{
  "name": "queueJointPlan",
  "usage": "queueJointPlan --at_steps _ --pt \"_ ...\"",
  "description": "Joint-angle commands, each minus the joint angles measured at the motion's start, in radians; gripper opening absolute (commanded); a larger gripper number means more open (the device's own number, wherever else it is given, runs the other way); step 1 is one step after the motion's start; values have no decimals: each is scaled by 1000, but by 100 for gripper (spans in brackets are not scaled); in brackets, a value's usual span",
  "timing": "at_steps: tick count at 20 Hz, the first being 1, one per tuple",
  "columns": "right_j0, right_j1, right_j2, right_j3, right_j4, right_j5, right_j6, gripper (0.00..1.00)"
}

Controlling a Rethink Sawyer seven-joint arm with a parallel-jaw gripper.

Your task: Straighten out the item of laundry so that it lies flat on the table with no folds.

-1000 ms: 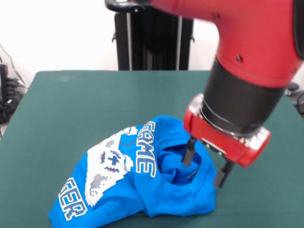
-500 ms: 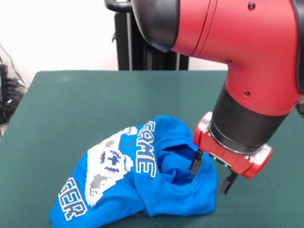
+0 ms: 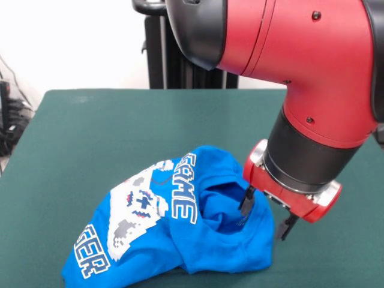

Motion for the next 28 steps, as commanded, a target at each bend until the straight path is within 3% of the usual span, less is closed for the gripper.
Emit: queueJointPlan --at_steps 1,16,21,28 --pt "55 -49 90 232 -1 -12 21 100" --pt "103 -121 94 474 -44 -209 39 100" --pt "137 -103 37 475 -99 -311 102 100" --pt "138 -111 44 491 -133 -375 71 100"
